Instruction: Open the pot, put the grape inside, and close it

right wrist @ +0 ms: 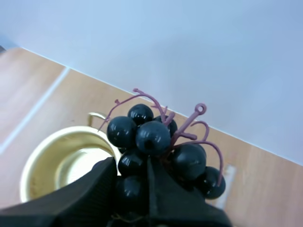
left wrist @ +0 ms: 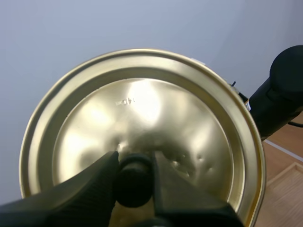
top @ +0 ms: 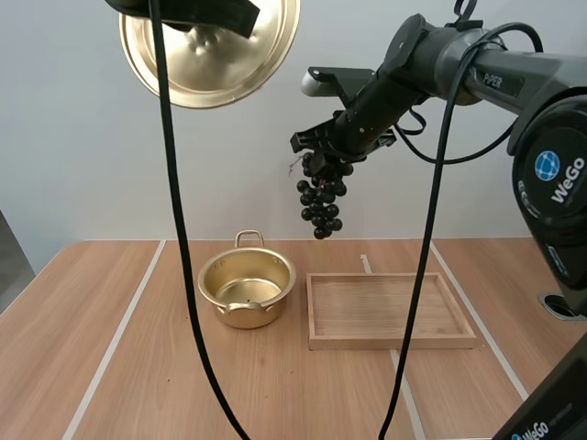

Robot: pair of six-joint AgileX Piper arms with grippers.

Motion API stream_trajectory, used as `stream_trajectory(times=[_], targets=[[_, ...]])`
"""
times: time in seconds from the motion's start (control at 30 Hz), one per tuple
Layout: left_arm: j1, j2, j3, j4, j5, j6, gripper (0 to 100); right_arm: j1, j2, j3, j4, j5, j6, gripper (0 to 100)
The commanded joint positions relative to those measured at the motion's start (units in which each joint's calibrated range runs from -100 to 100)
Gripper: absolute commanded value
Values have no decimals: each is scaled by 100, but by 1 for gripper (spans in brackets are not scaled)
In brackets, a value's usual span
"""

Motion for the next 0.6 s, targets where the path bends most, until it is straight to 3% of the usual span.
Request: stream_trajectory(times=[0.0,0.37,0.57], targets=[[-16,-178,-56,-119,-369,-27,0,81,-42,-86,307,137,-170,0],[-16,-294,-56,-119,-301,-27,0,910,322,-86,261,-264,-170,0],[-16,-294,-56,-96,-286,-27,0,1054,838,-86,261,-490,-214,0]])
